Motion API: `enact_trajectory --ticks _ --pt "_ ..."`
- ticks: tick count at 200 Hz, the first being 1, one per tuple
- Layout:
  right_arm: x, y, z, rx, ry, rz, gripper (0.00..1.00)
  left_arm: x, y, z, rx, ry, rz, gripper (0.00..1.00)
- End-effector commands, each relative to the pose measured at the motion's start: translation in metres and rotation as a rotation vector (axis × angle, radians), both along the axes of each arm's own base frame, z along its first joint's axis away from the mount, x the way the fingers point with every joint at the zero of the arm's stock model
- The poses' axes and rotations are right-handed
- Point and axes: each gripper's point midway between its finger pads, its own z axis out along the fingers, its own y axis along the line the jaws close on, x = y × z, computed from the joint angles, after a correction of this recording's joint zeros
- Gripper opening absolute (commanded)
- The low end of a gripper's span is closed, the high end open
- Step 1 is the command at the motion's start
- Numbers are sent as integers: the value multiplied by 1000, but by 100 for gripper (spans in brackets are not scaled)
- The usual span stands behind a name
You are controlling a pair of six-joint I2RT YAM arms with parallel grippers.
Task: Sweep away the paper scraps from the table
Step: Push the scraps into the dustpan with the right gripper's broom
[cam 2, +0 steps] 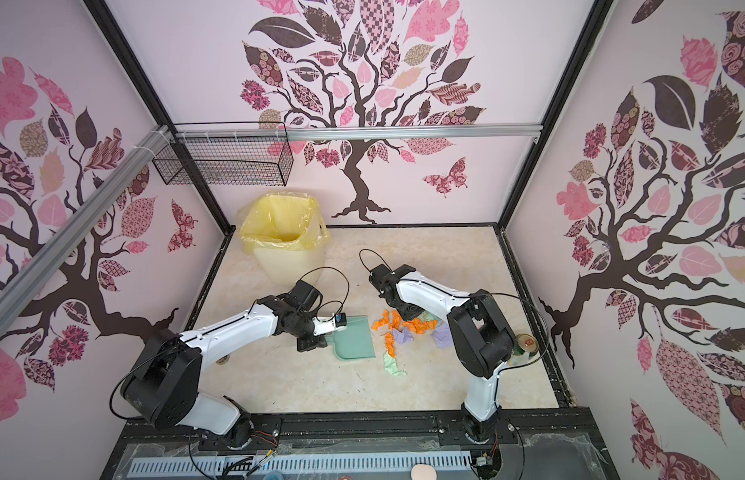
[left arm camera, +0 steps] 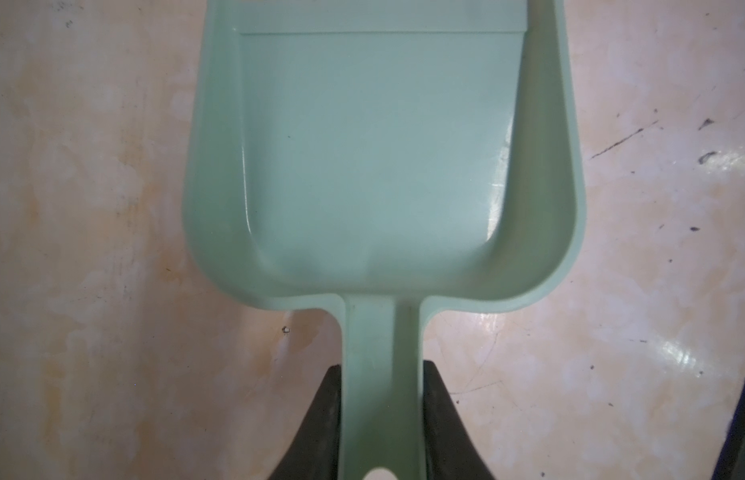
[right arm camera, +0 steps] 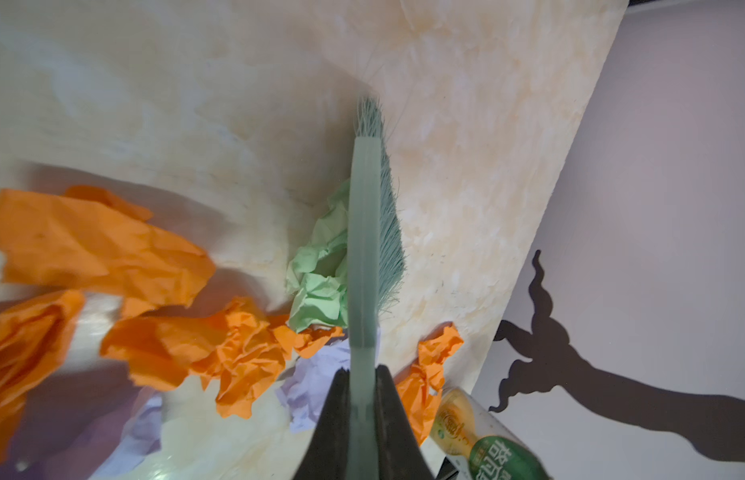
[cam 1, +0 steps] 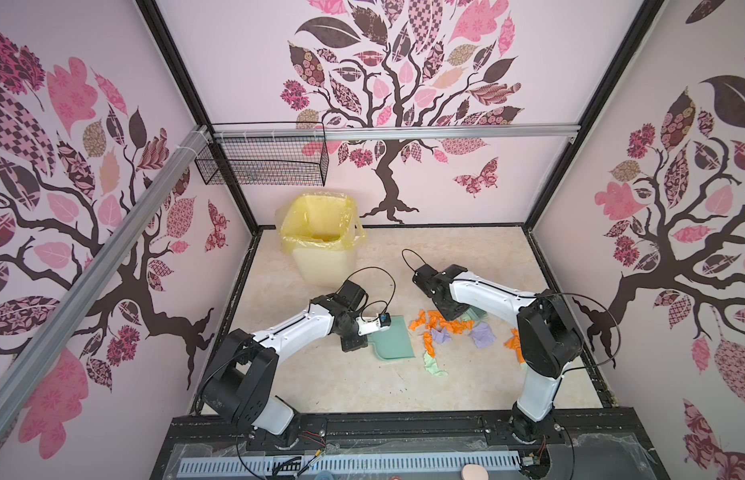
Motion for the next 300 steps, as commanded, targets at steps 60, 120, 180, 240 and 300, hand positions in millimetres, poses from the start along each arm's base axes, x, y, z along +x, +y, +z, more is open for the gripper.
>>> enact_trajectory --ticks 60,120,180,240,300 --pt "-45 71 4 400 71 -176 0 4 -18 -1 -6 -9 15 0" --pt "-47 106 13 495 75 -132 0 6 -20 -4 -9 -15 17 0" --pt "-63 139 24 511 82 -76 0 14 -24 -2 -12 -27 20 0" --pt "-80 150 43 515 77 -63 0 15 -23 -3 -4 -31 23 0" --pt "-80 128 96 540 -46 -80 0 7 -25 -3 -37 -10 13 0"
